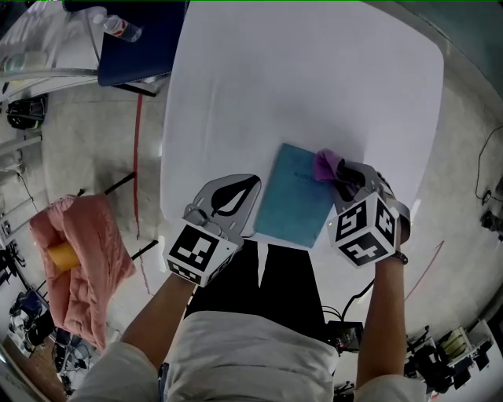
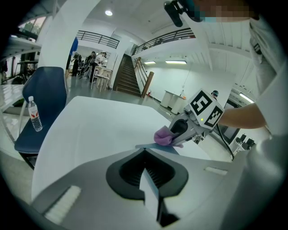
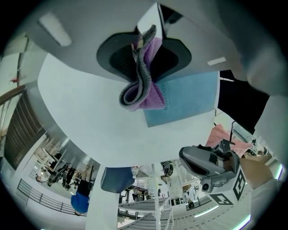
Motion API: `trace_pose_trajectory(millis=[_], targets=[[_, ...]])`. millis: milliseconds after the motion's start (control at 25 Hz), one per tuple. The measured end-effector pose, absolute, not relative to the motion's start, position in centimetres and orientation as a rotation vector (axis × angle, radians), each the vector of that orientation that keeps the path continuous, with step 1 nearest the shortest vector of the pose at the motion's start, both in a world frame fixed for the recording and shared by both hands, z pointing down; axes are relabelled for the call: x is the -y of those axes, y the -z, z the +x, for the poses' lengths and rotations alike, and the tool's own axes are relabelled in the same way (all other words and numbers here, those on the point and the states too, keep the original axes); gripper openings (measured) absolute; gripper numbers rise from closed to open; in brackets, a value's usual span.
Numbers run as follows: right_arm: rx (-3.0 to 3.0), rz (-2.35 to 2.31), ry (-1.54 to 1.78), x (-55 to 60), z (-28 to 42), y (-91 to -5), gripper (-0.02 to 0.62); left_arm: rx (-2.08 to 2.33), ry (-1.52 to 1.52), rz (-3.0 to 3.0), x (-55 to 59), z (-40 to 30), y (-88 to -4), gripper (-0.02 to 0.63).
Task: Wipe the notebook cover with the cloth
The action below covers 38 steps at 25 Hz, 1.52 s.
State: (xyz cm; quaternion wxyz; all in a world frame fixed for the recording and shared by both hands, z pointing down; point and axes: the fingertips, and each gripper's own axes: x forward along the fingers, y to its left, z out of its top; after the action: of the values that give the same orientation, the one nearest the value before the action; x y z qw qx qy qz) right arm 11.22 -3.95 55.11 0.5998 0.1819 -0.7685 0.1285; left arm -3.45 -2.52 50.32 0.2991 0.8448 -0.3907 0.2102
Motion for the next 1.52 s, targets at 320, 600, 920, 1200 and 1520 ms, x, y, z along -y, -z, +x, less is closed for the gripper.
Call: trace_pose_trajectory(millis=[320,600,920,1200,1520], targets=[[1.776,0.389,-0.341,3.4,10.7,-55.6,0.112,1.035,-0.558,2.240,2.3,-3.2,-50.4,0.000],[1.766,0.392,-0.348,3.0,10.4,-55.7,0.112,1.027,-0.552,2.249,2.5,-3.1,-50.3,0.000],[1.769,0.368,-0.377,1.6,10.0,-55.7,0.112,1.021,-0.570,2.255,2.0,-3.2,-50.4,0.000],[1.769,0.359,-0.389,0.7,9.6,-55.9,0.110,1.015,-0.555,2.261,1.7,-2.8,-50.2,0.000],[1.773,0.344,-0.408,-0.6,9.1,-55.8,0.110,1.016,-0.561,2.268,1.1,-3.0,-50.0,0.000]])
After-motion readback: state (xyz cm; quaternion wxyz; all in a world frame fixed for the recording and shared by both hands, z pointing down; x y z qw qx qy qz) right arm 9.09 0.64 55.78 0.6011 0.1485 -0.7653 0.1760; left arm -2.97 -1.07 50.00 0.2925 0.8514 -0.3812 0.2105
